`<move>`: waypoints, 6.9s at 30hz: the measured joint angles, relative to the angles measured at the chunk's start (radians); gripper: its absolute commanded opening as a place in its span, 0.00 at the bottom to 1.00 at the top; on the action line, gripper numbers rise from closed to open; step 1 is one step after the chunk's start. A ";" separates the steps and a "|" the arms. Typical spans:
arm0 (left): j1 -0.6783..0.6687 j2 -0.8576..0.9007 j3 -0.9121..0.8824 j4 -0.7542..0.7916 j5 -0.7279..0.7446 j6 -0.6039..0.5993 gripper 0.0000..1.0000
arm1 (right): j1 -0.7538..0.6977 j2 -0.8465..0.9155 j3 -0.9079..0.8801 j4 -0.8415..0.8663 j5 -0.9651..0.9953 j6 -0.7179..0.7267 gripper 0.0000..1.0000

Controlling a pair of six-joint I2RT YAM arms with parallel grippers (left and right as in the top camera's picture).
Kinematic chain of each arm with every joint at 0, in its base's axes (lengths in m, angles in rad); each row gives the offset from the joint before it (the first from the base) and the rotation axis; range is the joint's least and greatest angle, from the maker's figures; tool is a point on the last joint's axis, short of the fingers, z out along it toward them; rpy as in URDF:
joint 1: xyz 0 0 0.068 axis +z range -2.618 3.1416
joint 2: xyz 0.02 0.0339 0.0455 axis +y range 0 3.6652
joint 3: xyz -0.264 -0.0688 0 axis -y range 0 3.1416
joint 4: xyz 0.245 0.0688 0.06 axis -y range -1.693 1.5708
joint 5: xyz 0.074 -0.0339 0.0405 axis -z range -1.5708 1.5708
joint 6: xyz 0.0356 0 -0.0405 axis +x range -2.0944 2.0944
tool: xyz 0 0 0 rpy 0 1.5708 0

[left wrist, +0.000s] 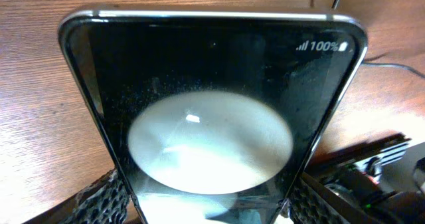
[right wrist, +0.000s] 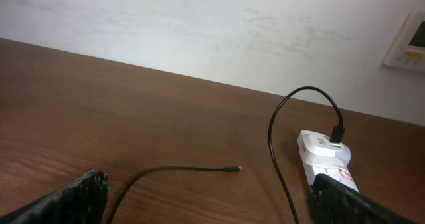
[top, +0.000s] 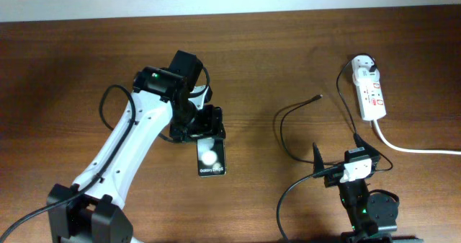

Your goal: Plug charger to phone and switch on socket

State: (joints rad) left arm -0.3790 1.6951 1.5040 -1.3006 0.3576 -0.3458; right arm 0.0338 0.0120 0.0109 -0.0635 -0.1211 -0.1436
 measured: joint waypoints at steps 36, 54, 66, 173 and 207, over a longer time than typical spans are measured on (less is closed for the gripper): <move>0.125 0.214 -0.001 0.060 0.743 -0.094 0.67 | 0.000 0.000 0.000 0.000 0.000 0.001 0.99; 0.222 0.214 -0.001 0.060 0.870 -0.202 0.69 | 0.000 0.000 0.000 0.000 0.000 0.001 0.99; 0.222 0.214 -0.001 0.060 0.871 -0.202 0.71 | 0.000 0.000 0.000 0.000 0.000 0.000 0.99; 0.245 0.020 -0.005 0.129 0.523 -0.224 0.97 | 0.548 1.323 0.660 0.274 -0.230 1.005 0.04; 0.248 -0.826 -1.022 1.219 0.342 -1.356 0.99 | 0.473 1.322 0.660 0.242 -0.582 1.595 0.04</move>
State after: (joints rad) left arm -0.1314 0.8692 0.4816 -0.0814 0.6998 -1.7016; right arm 0.5072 1.3342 0.6704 0.1787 -0.7029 1.4509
